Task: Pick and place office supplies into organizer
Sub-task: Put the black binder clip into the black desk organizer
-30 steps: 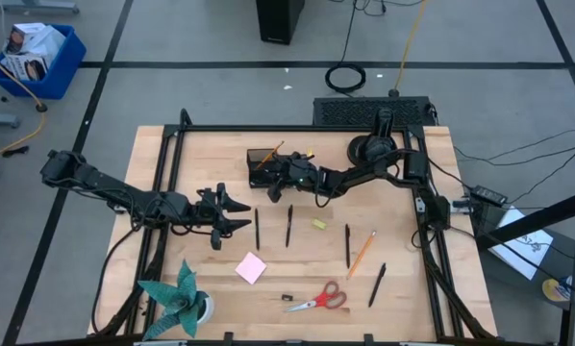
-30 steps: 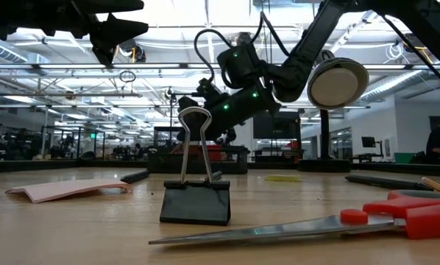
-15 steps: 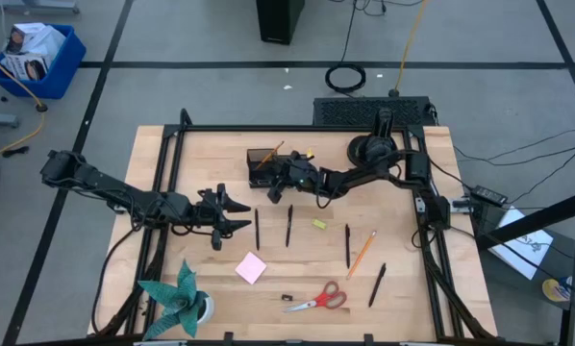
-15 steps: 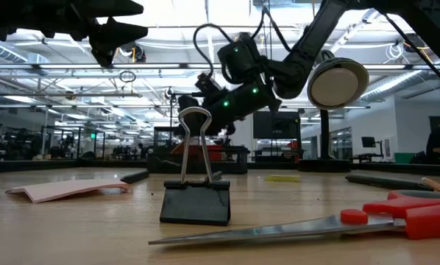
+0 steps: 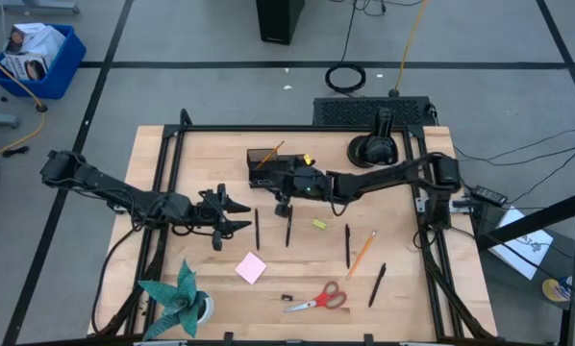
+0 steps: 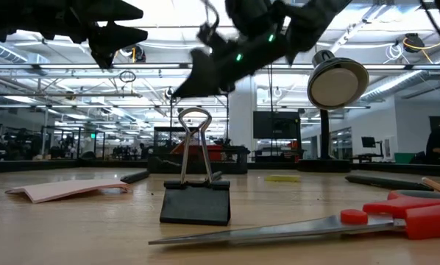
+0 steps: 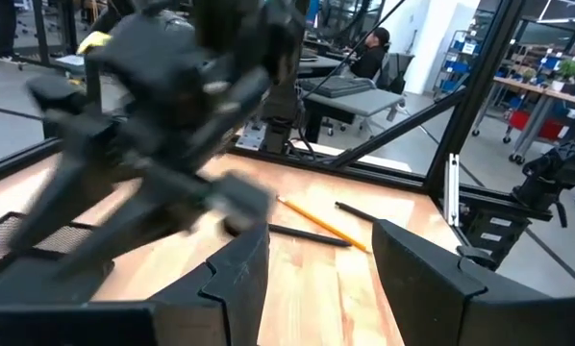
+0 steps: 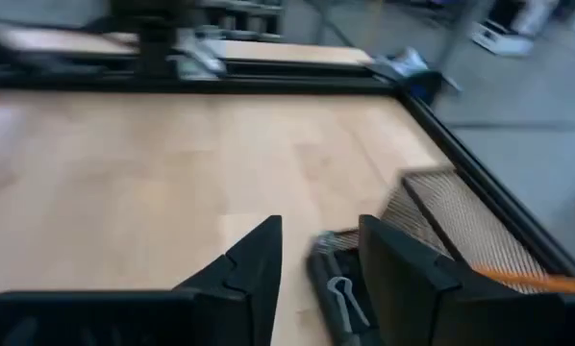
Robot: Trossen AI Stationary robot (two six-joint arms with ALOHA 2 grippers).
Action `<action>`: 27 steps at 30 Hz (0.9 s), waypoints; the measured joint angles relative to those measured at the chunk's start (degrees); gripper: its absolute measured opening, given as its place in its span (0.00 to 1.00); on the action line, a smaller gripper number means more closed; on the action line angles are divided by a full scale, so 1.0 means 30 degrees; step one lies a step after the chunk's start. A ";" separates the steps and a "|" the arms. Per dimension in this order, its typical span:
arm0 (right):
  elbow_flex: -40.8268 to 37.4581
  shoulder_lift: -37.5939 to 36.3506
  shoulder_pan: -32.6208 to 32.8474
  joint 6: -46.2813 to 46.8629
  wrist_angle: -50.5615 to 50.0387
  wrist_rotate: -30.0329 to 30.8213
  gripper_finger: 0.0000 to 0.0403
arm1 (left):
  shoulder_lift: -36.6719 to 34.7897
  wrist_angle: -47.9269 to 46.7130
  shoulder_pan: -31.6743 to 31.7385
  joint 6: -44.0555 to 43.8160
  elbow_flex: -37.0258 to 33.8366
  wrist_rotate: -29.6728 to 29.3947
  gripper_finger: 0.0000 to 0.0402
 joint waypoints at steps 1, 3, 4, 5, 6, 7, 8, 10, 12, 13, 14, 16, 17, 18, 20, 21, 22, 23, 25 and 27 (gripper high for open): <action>0.0000 -0.0341 0.0337 -0.0295 -0.0376 0.0071 0.32 | 0.0000 -0.0059 0.0000 0.0128 0.0000 -0.0007 0.48; -0.0137 -0.1013 0.1061 -0.0415 -0.0995 0.0365 0.32 | 0.0000 -0.0485 0.0000 0.0305 0.0000 -0.0007 0.48; -0.0352 -0.1322 0.1414 -0.0470 -0.1189 0.0507 0.32 | 0.0000 -0.0653 -0.0007 0.0352 0.0000 -0.0001 0.48; -0.0609 -0.1646 0.1756 -0.0566 -0.1251 0.0501 0.32 | 0.0000 -0.0750 -0.0001 0.0328 0.0000 -0.0007 0.48; -0.0883 -0.1930 0.2070 -0.0621 -0.1226 0.0539 0.32 | 0.0000 -0.0821 0.0000 0.0195 0.0000 -0.0007 0.48; -0.1223 -0.2283 0.2364 -0.0631 -0.1187 0.0620 0.32 | 0.0000 -0.0866 -0.0006 -0.0045 0.0000 -0.0006 0.48; -0.1597 -0.2657 0.2673 -0.0630 -0.1119 0.0825 0.32 | 0.0088 -0.0847 -0.0016 -0.0246 0.0000 -0.0007 0.48; -0.2371 -0.3400 0.3272 -0.0629 -0.0909 0.1685 0.32 | 0.0366 -0.0824 -0.0107 -0.0457 0.0000 -0.0007 0.48; -0.3425 -0.4255 0.3892 -0.0641 -0.0924 0.2753 0.32 | 0.0799 -0.0720 -0.0261 -0.0425 0.0000 -0.0007 0.48; -0.3986 -0.4660 0.4172 -0.0641 -0.0974 0.3189 0.32 | 0.1147 -0.0483 -0.0291 -0.0269 0.0000 -0.0007 0.48; -0.4581 -0.5045 0.4454 -0.0620 -0.0881 0.3572 0.32 | 0.1494 -0.0311 -0.0361 -0.0100 0.0000 0.0007 0.48; -0.5886 -0.5939 0.4985 0.0049 -0.0852 0.4474 0.32 | 0.2246 0.0334 -0.0513 0.0131 0.0000 0.0007 0.48; -0.6495 -0.6373 0.5223 0.0565 -0.0777 0.4927 0.32 | 0.2659 0.0900 -0.0573 0.0198 0.0005 0.0010 0.48; -0.7114 -0.6814 0.5462 0.1083 -0.0630 0.5224 0.32 | 0.3060 0.1369 -0.0675 0.0265 0.0007 0.0007 0.48; -0.8544 -0.7781 0.5986 0.1893 -0.0025 0.5647 0.32 | 0.3869 0.1968 -0.1006 0.0564 0.0004 0.0168 0.48; -0.9280 -0.8204 0.6247 0.2176 0.0552 0.5664 0.32 | 0.4220 0.2180 -0.1176 0.0826 0.0007 0.0457 0.48; -0.9992 -0.8620 0.6496 0.2379 0.1338 0.5646 0.32 | 0.4510 0.2295 -0.1378 0.1089 0.0007 0.0667 0.48; -1.0742 -0.9052 0.6748 0.2536 0.2219 0.5644 0.32 | 0.4807 0.2447 -0.1576 0.1295 0.0005 0.0725 0.48; -1.2213 -0.9883 0.7093 0.2777 0.4164 0.5813 0.32 | 0.5426 0.2769 -0.1921 0.1719 0.0007 0.0982 0.48; -1.3626 -1.0544 0.7369 0.2892 0.6175 0.6477 0.32 | 0.5995 0.2872 -0.2224 0.2132 0.0037 0.1431 0.48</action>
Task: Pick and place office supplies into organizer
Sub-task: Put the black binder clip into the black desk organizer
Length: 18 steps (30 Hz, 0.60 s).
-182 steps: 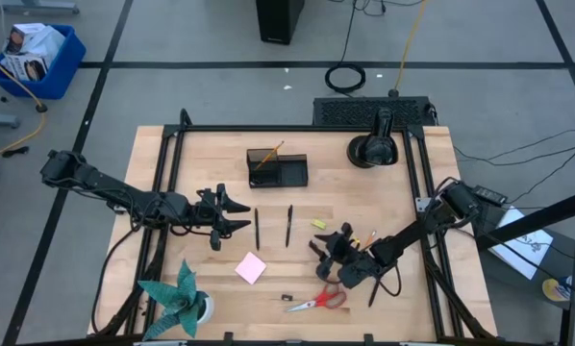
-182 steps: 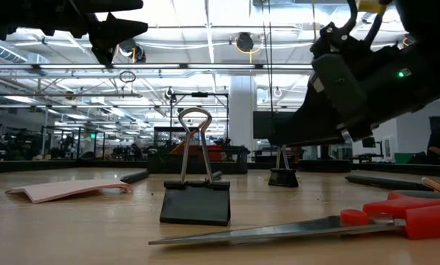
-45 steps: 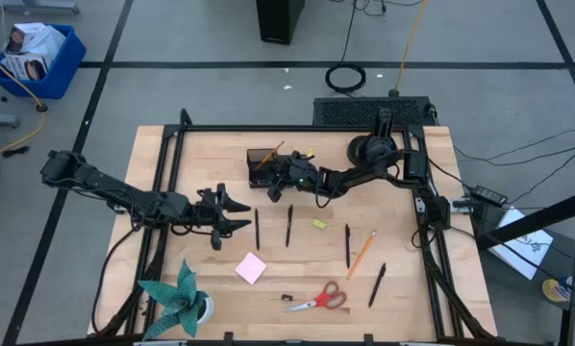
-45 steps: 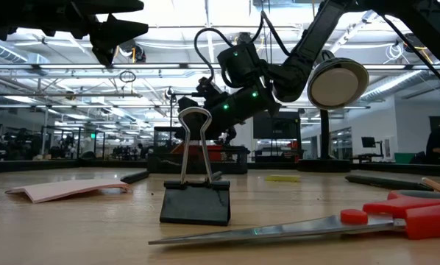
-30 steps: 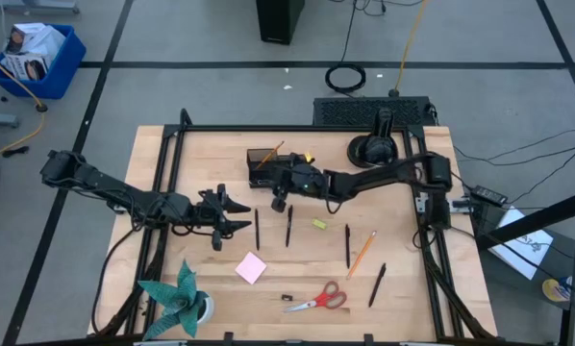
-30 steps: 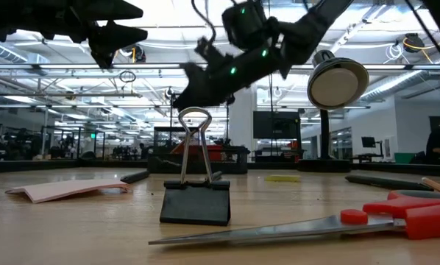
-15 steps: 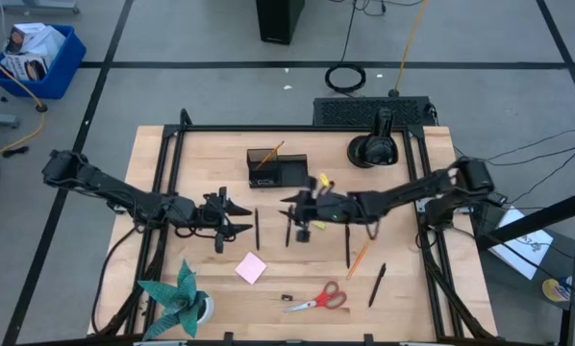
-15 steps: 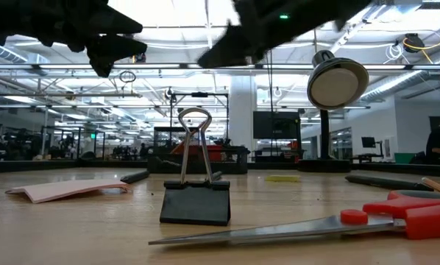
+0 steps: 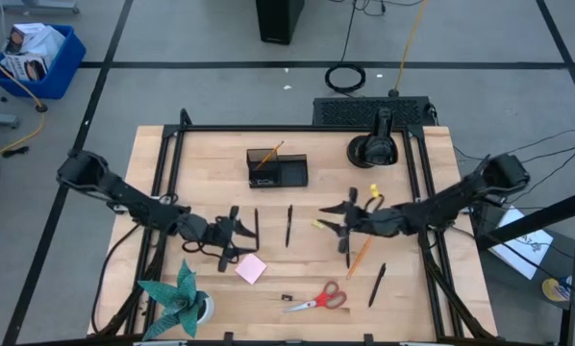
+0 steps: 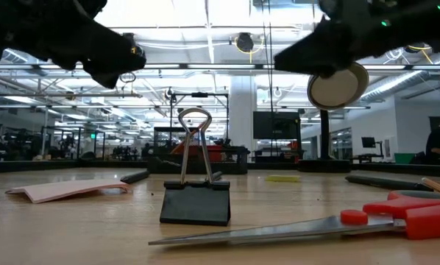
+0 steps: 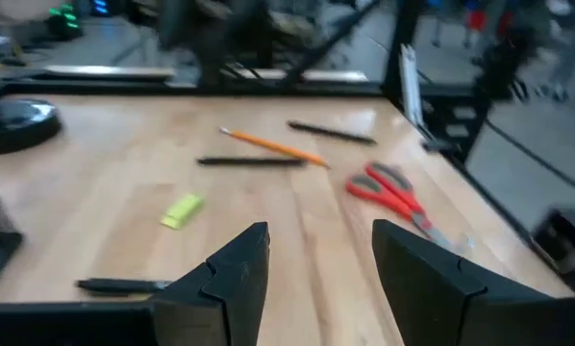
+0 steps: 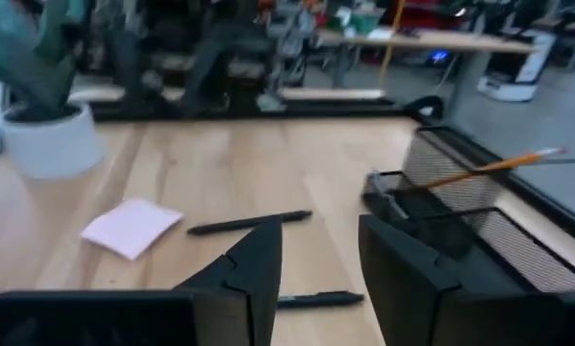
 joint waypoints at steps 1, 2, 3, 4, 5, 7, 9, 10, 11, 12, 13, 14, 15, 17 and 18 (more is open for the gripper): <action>-0.0710 -0.0304 0.0110 0.0000 0.0780 0.0298 0.32 | 0.0311 0.0052 -0.0115 0.0140 0.0115 0.0197 0.48; -0.1394 -0.0571 0.0193 0.0000 0.1458 0.0608 0.32 | 0.0600 0.0105 -0.0225 0.0105 0.0250 0.0277 0.48; -0.1947 -0.0802 0.0212 0.0129 0.1972 0.0861 0.32 | 0.0863 0.0104 -0.0329 -0.0289 0.0431 0.0288 0.48; -0.2469 -0.1042 0.0225 0.0489 0.2493 0.1114 0.32 | 0.1123 0.0115 -0.0411 -0.0768 0.0659 0.0326 0.48; -0.2985 -0.1265 0.0218 0.0861 0.2923 0.1192 0.32 | 0.1422 0.0167 -0.0504 -0.0961 0.0885 0.0451 0.48; -0.3704 -0.1463 0.0201 0.1264 0.3725 0.1241 0.32 | 0.2073 0.0141 -0.0763 -0.0549 0.1132 0.0544 0.48; -0.4205 -0.1622 0.0215 0.1283 0.4336 0.1222 0.32 | 0.2733 -0.0044 -0.0972 -0.0203 0.1380 0.0538 0.48; -0.4253 -0.1632 0.0215 0.1296 0.4533 0.1212 0.32 | 0.3052 0.0025 -0.0978 -0.0180 0.1563 0.0543 0.48; -0.4253 -0.1625 0.0215 0.1347 0.4658 0.1175 0.32 | 0.3364 0.0075 -0.0953 -0.0093 0.1730 0.0528 0.48; -0.4253 -0.1625 0.0215 0.1348 0.4730 0.1162 0.32 | 0.3697 0.0073 -0.0934 0.0087 0.1896 0.0525 0.48; -0.4253 -0.1620 0.0210 0.1303 0.4878 0.1108 0.32 | 0.4113 0.0083 -0.0923 0.0177 0.2111 0.0603 0.48; -0.4253 -0.1617 0.0208 0.1223 0.5018 0.1088 0.32 | 0.4530 0.0061 -0.0936 0.0195 0.2358 0.0844 0.48; -0.4253 -0.1629 0.0208 0.1141 0.5054 0.1085 0.32 | 0.4914 -0.0065 -0.0944 0.0180 0.2611 0.1067 0.48; -0.4253 -0.1617 0.0208 0.1122 0.5026 0.1086 0.32 | 0.5646 0.0002 -0.0960 0.0175 0.3397 0.1910 0.48; -0.4253 -0.1617 0.0208 0.1129 0.5050 0.1082 0.32 | 0.6040 0.0059 -0.0960 0.0153 0.3852 0.2450 0.48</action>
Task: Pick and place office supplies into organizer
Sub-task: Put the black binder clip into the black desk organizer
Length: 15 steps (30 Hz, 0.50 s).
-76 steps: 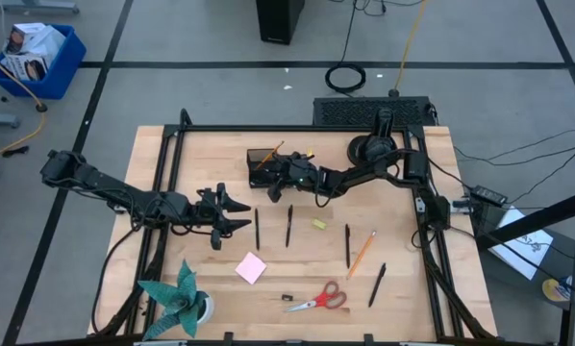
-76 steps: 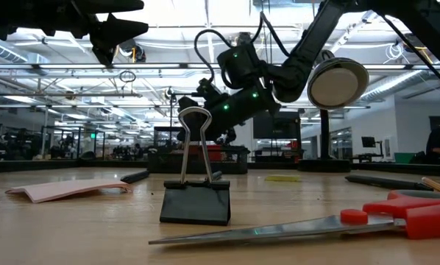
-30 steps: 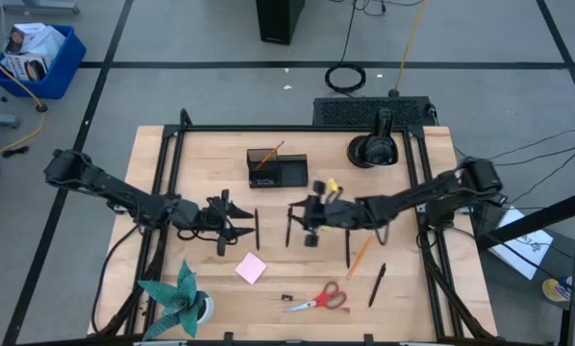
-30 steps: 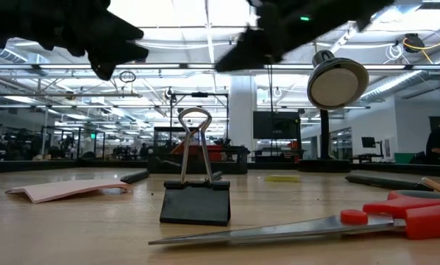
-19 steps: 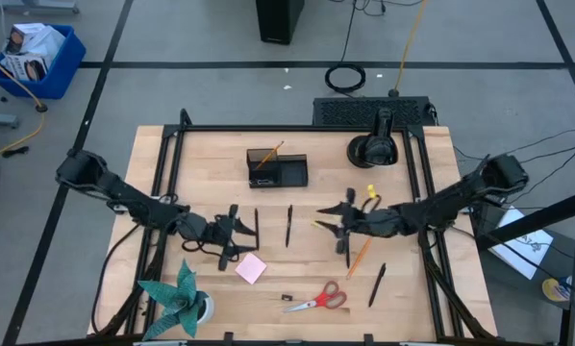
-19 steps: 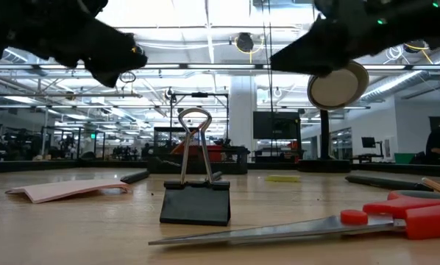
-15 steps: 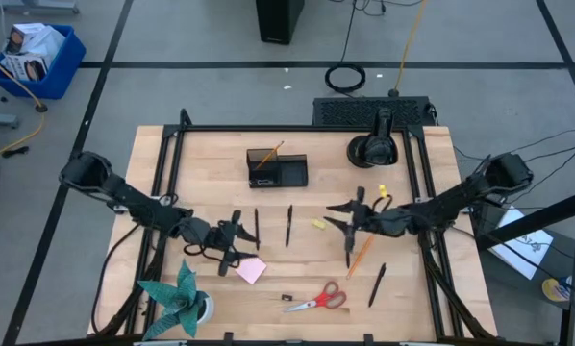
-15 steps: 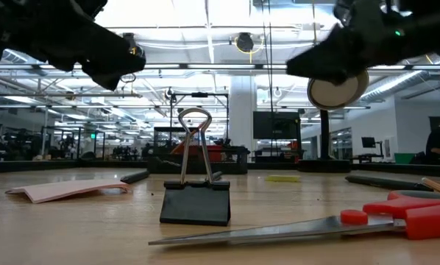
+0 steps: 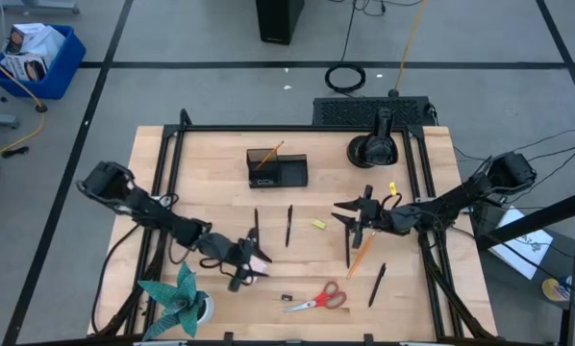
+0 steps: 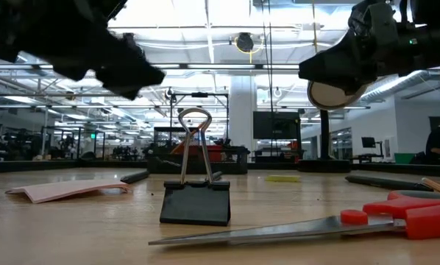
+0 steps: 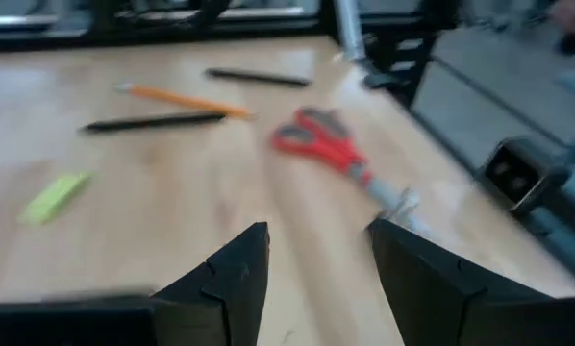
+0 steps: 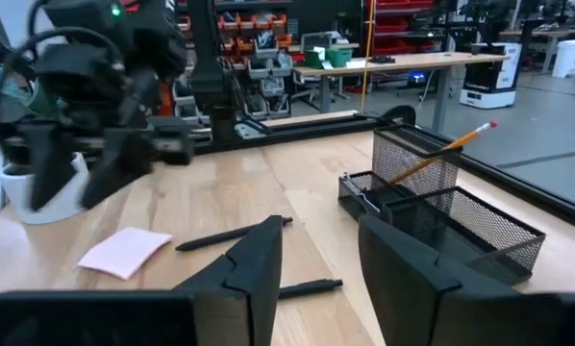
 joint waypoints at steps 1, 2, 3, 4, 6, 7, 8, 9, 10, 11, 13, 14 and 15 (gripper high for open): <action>0.0000 0.0000 0.0000 0.0007 0.0087 0.0003 0.32 | 0.0365 -0.0009 -0.0035 0.0001 0.0428 0.0526 0.48; 0.0000 0.0000 0.0000 0.0007 0.0113 -0.0009 0.32 | 0.0675 -0.0160 -0.0098 0.0041 0.0843 0.0908 0.48; 0.0000 0.0000 0.0000 0.0000 0.0104 -0.0009 0.32 | 0.0997 -0.0438 -0.0192 0.0128 0.1271 0.1142 0.48; 0.0000 0.0000 0.0000 -0.0009 0.0098 -0.0016 0.32 | 0.1349 -0.0738 -0.0261 0.0166 0.1755 0.1146 0.48; 0.0000 0.0000 0.0000 -0.0036 0.0098 -0.0016 0.32 | 0.1885 -0.1633 -0.0390 0.0356 0.2624 0.1155 0.48; 0.0000 0.0000 0.0000 -0.0051 0.0098 -0.0016 0.32 | 0.2114 -0.2238 -0.0393 0.0363 0.3014 0.1148 0.48; 0.0000 0.0000 0.0000 -0.0051 0.0008 -0.0015 0.32 | 0.2395 -0.2617 -0.0393 0.0345 0.3405 0.1142 0.48; 0.0000 0.0000 0.0000 -0.0051 -0.0062 -0.0013 0.32 | 0.2689 -0.2844 -0.0393 0.0223 0.3733 0.1139 0.48; 0.0000 0.0000 0.0000 -0.0057 -0.0071 -0.0014 0.32 | 0.2922 -0.2963 -0.0393 0.0088 0.3977 0.1133 0.48; 0.0000 0.0000 0.0000 -0.0051 -0.0057 -0.0014 0.32 | 0.3151 -0.3005 -0.0405 -0.0001 0.4201 0.1138 0.48; 0.0007 0.0000 0.0000 -0.0057 -0.0062 -0.0009 0.32 | 0.3567 -0.2961 -0.0521 -0.0056 0.4640 0.1138 0.48; 0.0007 0.0000 0.0000 -0.0058 -0.0080 -0.0009 0.32 | 0.3719 -0.2964 -0.0598 -0.0153 0.4767 0.1131 0.48; 0.0007 0.0000 0.0000 -0.0048 -0.0119 -0.0009 0.32 | 0.3887 -0.2999 -0.0691 -0.0287 0.4906 0.1110 0.48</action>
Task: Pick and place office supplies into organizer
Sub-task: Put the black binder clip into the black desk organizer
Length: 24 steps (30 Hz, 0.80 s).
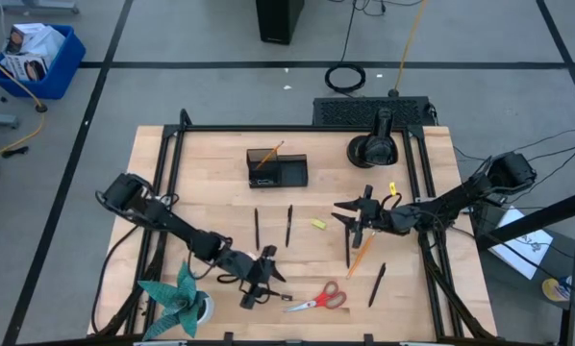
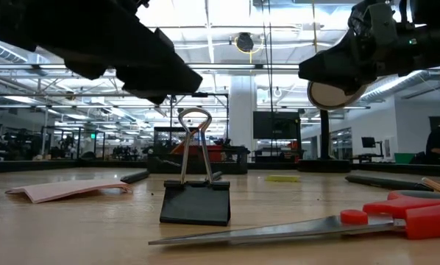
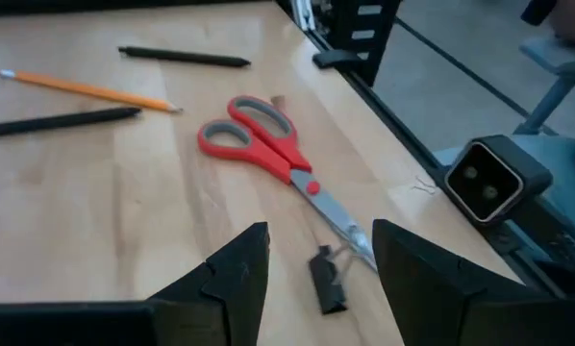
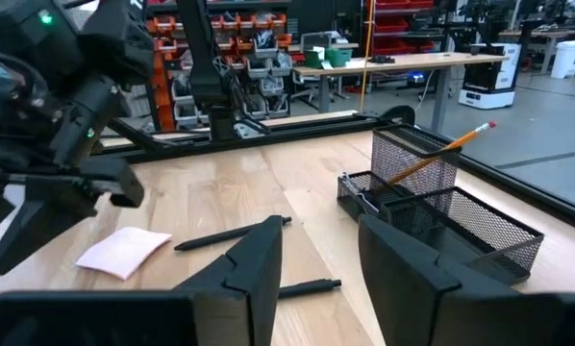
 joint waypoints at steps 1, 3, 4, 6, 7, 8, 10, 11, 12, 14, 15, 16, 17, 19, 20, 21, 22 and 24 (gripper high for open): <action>0.0000 0.0000 0.0000 0.0103 -0.0067 -0.0006 0.32 | 0.0166 -0.0015 -0.0104 -0.0082 0.0131 -0.0130 0.48; 0.0000 0.0000 0.0000 0.0525 -0.0103 -0.0007 0.32 | 0.0381 -0.0113 -0.0378 -0.0086 0.0374 -0.0461 0.48; 0.0007 0.0000 0.0000 0.0728 -0.0202 -0.0035 0.32 | 0.0454 -0.0097 -0.0500 -0.0086 0.0547 -0.0476 0.48; 0.0007 0.0000 0.0005 0.0882 -0.0437 -0.0056 0.32 | 0.0522 -0.0012 -0.0841 -0.0127 0.0896 -0.0645 0.48; 0.0007 0.0000 0.0038 0.0898 -0.0524 -0.0054 0.32 | 0.0522 -0.0079 -0.0990 -0.0178 0.1032 -0.1086 0.48; 0.0007 0.0000 0.0073 0.0888 -0.0617 -0.0053 0.32 | 0.0522 -0.0261 -0.1152 -0.0199 0.1173 -0.1642 0.48; 0.0007 0.0000 0.0098 0.0826 -0.0720 -0.0067 0.32 | 0.0522 -0.0873 -0.1321 -0.0247 0.1358 -0.2955 0.48; 0.0007 0.0000 0.0124 0.0798 -0.0791 -0.0072 0.32 | 0.0524 -0.1073 -0.1349 -0.0323 0.1376 -0.3379 0.48; 0.0007 0.0000 0.0131 0.0777 -0.0873 -0.0066 0.32 | 0.0537 -0.1148 -0.1348 -0.0494 0.1376 -0.3627 0.48; 0.0007 0.0000 0.0131 0.0620 -0.0935 -0.0066 0.32 | 0.0537 -0.1055 -0.1328 -0.1192 0.1383 -0.3811 0.48; 0.0007 0.0000 0.0131 0.0531 -0.0940 -0.0066 0.32 | 0.0537 -0.1026 -0.1327 -0.1400 0.1396 -0.3811 0.48; 0.0007 0.0000 0.0131 0.0456 -0.0942 -0.0066 0.32 | 0.0537 -0.1044 -0.1346 -0.1484 0.1398 -0.3823 0.48; 0.0007 0.0000 0.0131 0.0390 -0.0942 -0.0066 0.32 | 0.0537 -0.1086 -0.1349 -0.1576 0.1398 -0.3840 0.48; 0.0007 0.0000 0.0131 0.0236 -0.0940 -0.0066 0.32 | 0.0537 -0.1089 -0.1363 -0.1594 0.1398 -0.3833 0.48; 0.0007 0.0000 0.0131 0.0184 -0.0939 -0.0066 0.32 | 0.0537 -0.1089 -0.1401 -0.1624 0.1398 -0.3831 0.48; 0.0007 0.0000 0.0131 0.0143 -0.0937 -0.0066 0.32 | 0.0537 -0.1124 -0.1445 -0.1727 0.1398 -0.3778 0.48; 0.0007 0.0000 0.0131 0.0129 -0.0937 -0.0066 0.32 | 0.0537 -0.1195 -0.1484 -0.1743 0.1398 -0.3746 0.48; 0.0007 0.0000 0.0131 0.0129 -0.0934 -0.0066 0.32 | 0.0537 -0.1262 -0.1576 -0.1728 0.1398 -0.3746 0.48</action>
